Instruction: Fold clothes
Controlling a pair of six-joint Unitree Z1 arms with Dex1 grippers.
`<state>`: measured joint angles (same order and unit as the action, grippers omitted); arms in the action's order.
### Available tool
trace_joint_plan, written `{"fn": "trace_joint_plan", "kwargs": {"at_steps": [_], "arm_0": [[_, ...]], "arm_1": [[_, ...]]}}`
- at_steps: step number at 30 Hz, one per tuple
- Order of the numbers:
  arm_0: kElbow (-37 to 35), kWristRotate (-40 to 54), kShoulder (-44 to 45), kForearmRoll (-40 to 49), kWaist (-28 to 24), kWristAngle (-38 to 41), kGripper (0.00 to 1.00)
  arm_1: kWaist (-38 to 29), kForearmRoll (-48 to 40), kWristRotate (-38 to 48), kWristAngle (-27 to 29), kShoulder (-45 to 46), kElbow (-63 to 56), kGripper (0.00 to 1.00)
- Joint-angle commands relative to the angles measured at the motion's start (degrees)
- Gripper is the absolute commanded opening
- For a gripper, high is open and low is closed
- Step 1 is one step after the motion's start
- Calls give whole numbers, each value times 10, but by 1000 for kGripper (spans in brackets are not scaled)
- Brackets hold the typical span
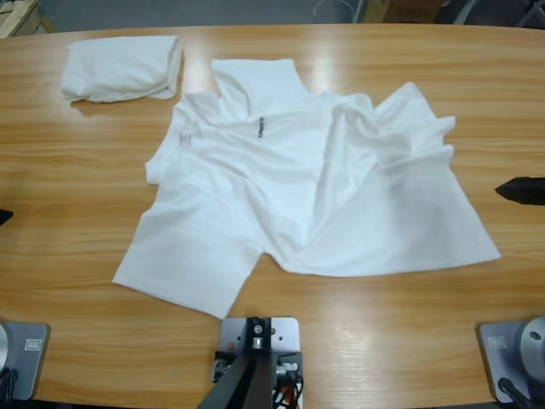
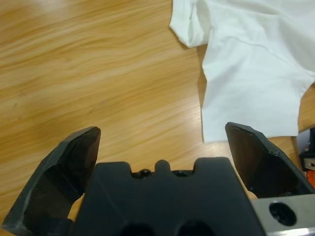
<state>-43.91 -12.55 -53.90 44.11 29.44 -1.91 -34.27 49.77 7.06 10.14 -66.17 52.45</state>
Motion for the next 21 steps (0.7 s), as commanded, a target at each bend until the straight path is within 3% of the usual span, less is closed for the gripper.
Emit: {"fn": "trace_joint_plan", "kwargs": {"at_steps": [1,12,18,21], "arm_0": [[-3,3,-15,9,-4,8,1000],[-20,-12,1,13,22,22,991],[-18,-98,-55,-29,115,53,988],[6,-161,-95,-41,162,53,987]], "arm_1": [[4,3,6,-11,-17,-9,987],[4,-2,7,-2,-42,9,982],[9,4,-4,3,-152,105,977],[28,20,-5,-20,-234,163,978]]}}
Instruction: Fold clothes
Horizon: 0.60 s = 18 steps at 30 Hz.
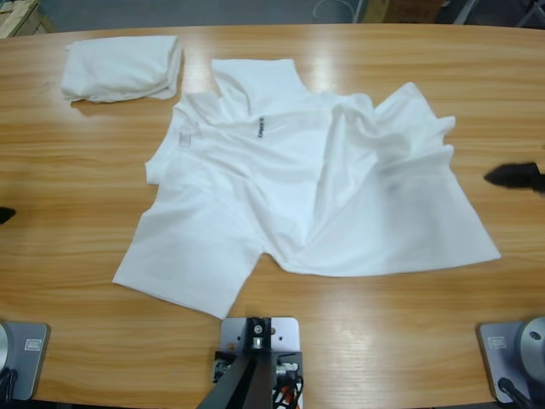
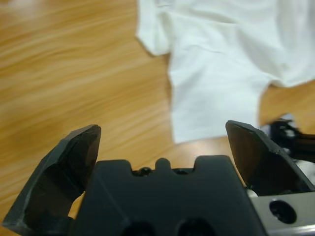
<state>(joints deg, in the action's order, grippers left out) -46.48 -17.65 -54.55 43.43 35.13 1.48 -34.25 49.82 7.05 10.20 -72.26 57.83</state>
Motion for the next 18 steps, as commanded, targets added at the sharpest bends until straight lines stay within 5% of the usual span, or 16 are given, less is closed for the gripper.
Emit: {"fn": "trace_joint_plan", "kwargs": {"at_steps": [1,8,18], "arm_0": [[42,-123,-99,-44,116,18,987],[7,-206,-239,-69,186,-4,992],[-21,-296,-359,-70,208,-55,996]], "arm_1": [[36,25,-5,-27,-196,128,979],[134,81,-8,-72,-306,290,1000],[140,86,-17,-74,-422,359,1000]]}}
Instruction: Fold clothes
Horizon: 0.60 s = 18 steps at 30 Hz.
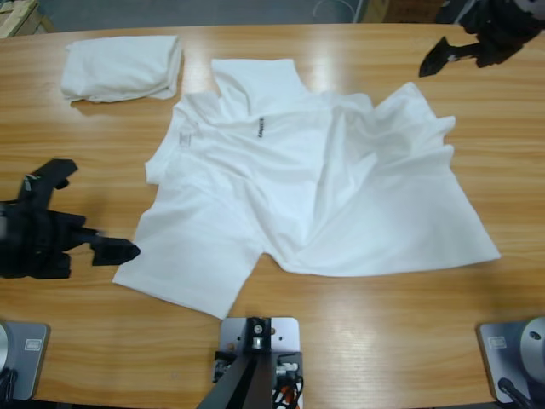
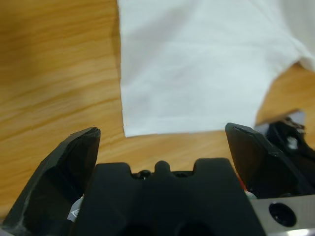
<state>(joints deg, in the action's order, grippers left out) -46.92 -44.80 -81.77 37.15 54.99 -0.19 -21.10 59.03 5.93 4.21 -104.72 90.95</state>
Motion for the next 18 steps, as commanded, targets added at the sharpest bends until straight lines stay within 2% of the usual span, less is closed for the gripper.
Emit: {"fn": "trace_joint_plan", "kwargs": {"at_steps": [1,9,18], "arm_0": [[-23,-25,-95,-8,9,-36,996],[-67,-19,-179,-7,18,-10,996],[-93,-13,-186,-7,23,-10,991]], "arm_1": [[9,-5,-6,-19,-108,35,999],[19,1,7,-79,-201,76,970],[52,0,26,-113,-272,102,947]]}}
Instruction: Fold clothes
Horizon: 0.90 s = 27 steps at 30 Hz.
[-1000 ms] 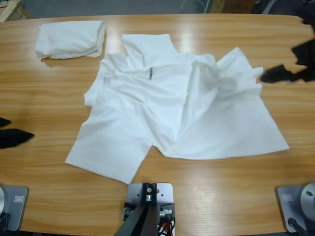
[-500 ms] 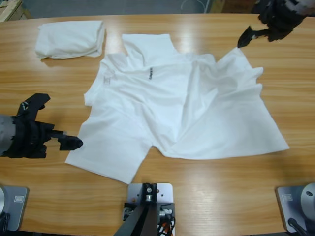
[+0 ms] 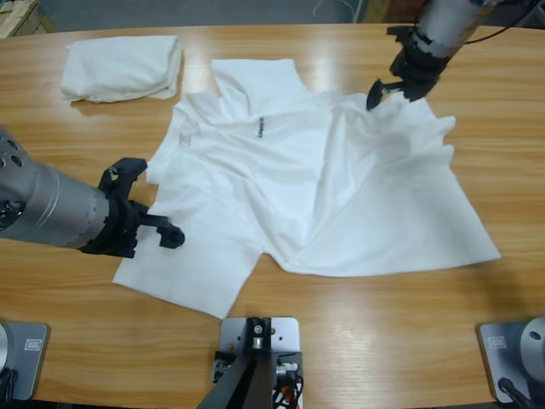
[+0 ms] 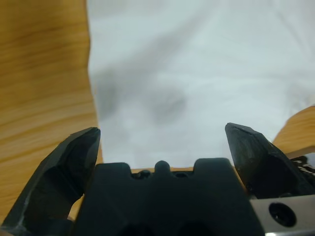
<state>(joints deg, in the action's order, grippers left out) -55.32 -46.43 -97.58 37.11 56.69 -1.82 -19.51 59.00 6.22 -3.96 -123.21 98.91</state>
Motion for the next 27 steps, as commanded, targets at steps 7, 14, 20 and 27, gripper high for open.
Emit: {"fn": "trace_joint_plan", "kwargs": {"at_steps": [7,14,20,27], "arm_0": [[-8,10,-28,-7,14,16,991],[-21,7,-69,-6,15,18,996],[-30,14,-114,-6,15,18,996],[-19,20,-141,-3,15,39,992]], "arm_1": [[53,5,22,-25,-135,83,949],[58,11,20,-24,-144,92,948],[58,15,19,-21,-135,90,946],[58,13,19,-17,-145,93,950]]}}
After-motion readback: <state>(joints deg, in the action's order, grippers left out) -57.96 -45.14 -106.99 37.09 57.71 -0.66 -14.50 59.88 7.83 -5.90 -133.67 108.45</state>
